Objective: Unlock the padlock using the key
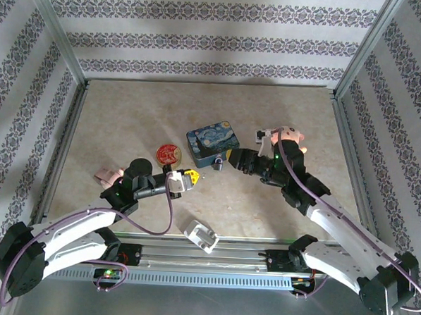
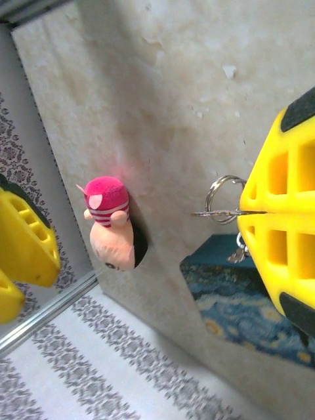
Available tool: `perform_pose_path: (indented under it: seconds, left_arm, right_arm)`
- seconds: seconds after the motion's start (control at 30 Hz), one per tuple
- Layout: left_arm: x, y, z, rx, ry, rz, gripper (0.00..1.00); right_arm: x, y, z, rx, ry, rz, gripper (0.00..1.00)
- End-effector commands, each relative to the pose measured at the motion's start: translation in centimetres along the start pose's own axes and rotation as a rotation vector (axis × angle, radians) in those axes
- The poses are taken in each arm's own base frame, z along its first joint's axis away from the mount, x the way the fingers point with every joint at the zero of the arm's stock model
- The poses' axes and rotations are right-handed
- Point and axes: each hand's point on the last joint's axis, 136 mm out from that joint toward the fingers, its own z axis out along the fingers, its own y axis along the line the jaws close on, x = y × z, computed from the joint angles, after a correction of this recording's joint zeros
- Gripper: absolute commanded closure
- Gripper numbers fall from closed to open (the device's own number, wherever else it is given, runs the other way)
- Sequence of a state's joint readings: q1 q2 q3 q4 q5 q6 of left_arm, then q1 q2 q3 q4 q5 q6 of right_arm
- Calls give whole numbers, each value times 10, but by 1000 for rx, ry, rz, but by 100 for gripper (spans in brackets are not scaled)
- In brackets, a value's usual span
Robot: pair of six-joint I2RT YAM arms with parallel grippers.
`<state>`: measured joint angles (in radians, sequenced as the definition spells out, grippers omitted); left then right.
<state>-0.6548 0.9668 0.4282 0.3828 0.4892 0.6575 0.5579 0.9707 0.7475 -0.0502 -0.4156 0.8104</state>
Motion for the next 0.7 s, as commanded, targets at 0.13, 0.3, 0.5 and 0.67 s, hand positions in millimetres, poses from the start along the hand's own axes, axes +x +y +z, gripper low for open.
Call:
perform_pose_path:
  seconds: [0.13,0.3,0.5,0.67]
  left_arm:
    - [-22,14,7,-37,-64,289,100]
    - [-23,15,6,-54,-64,326,100]
    - [-16,13,6,-48,-40,340,100]
    - [-15,14,5,-59,-36,338,100]
  right_arm:
    - [30,16,11,-66,231,266,66]
    - [43,10,23,-35,313,327,65]
    - [54,21,46,-59,405,336,65]
    - [58,27,57,-66,442,331,65]
